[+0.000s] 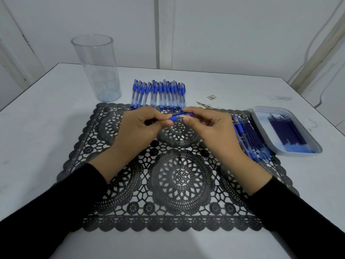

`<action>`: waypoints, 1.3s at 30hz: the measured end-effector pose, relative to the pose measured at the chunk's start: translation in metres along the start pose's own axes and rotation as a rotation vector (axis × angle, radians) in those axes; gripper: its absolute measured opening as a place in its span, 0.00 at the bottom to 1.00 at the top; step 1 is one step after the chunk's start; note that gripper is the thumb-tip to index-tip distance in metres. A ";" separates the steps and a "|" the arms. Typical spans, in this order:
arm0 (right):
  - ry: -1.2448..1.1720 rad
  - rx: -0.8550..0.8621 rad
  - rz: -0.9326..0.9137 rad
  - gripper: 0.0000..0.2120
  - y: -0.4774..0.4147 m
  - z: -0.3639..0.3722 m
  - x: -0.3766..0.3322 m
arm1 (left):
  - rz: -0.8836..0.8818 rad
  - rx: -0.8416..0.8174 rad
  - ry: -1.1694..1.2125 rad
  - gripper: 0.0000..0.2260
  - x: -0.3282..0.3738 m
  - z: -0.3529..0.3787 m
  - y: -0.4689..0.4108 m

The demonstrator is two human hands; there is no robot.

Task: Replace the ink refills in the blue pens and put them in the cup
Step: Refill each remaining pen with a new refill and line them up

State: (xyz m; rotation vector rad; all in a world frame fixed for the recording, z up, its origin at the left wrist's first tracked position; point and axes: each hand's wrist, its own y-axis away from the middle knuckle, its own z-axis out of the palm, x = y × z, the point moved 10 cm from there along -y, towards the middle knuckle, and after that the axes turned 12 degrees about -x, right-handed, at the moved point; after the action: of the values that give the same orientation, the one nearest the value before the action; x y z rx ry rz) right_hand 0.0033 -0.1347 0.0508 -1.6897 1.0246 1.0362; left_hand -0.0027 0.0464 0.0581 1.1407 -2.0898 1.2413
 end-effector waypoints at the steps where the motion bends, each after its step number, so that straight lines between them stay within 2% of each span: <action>1: -0.003 -0.006 0.002 0.10 0.000 -0.001 -0.002 | -0.009 0.006 0.022 0.06 0.000 -0.001 0.000; 6: -0.049 -0.006 -0.070 0.11 -0.001 -0.009 -0.023 | -0.013 0.041 0.151 0.06 0.008 -0.003 -0.001; 10: -0.119 0.023 -0.101 0.11 0.000 -0.014 -0.031 | 0.009 -0.048 0.136 0.08 0.016 0.002 -0.004; 13: -0.183 0.099 -0.100 0.09 -0.002 -0.029 -0.034 | 0.033 -0.133 0.003 0.11 0.009 0.007 -0.006; 17: -0.119 0.144 -0.121 0.06 -0.008 -0.049 -0.044 | -0.030 -0.238 -0.347 0.19 -0.014 0.015 -0.006; 20: 0.027 0.108 -0.031 0.06 -0.016 -0.055 -0.036 | -0.108 -0.329 -0.605 0.25 -0.030 0.024 -0.004; 23: 0.236 0.038 0.081 0.04 -0.021 -0.051 -0.019 | -0.216 -0.403 -0.716 0.31 -0.044 0.030 -0.003; 26: 0.418 0.054 0.109 0.03 -0.022 -0.045 -0.009 | -0.266 -0.435 -0.755 0.32 -0.047 0.032 -0.002; 32: 0.717 0.019 0.119 0.11 -0.020 -0.021 0.003 | -0.388 -0.516 -0.800 0.28 -0.061 0.035 0.002; 39: 0.983 -0.054 0.087 0.12 -0.022 -0.003 0.008 | -0.423 -0.557 -0.775 0.29 -0.066 0.037 0.003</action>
State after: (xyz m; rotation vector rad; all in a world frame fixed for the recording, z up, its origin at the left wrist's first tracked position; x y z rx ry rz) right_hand 0.0271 -0.1333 0.0504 -2.2590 1.6827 0.2156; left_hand 0.0325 0.0431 -0.0086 1.8101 -2.2750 -0.0300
